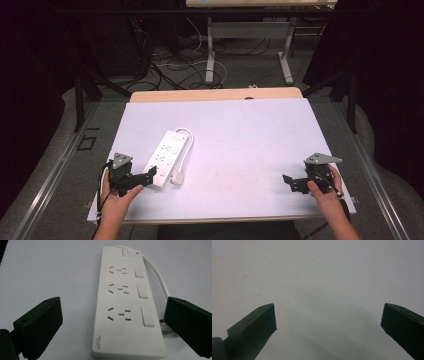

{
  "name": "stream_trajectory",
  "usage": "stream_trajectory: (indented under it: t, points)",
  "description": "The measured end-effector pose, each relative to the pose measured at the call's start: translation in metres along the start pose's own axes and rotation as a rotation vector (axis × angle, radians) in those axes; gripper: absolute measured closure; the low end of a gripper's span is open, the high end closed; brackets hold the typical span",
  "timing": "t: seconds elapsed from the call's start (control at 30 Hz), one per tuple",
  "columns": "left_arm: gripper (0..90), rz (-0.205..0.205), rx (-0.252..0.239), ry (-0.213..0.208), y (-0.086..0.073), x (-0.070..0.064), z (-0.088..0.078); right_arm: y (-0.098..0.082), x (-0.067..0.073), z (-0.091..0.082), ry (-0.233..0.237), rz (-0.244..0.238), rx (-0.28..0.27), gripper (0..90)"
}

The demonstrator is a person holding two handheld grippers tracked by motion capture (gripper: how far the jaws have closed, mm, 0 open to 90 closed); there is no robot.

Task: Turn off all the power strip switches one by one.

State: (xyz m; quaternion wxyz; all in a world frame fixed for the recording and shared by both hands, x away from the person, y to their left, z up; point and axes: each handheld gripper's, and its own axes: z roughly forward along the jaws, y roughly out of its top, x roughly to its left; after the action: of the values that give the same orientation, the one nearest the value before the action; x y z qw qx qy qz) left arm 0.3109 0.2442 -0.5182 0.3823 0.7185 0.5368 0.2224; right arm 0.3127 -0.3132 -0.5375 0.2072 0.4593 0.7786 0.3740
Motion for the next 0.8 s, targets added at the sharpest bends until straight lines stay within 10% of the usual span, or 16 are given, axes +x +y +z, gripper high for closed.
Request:
stream_trajectory:
  t: [0.8]
  points:
    - [8.0,0.035,0.029,-0.039,0.025,-0.017,-0.011,0.005,0.012,0.001,0.048,-0.047,0.006,0.0]
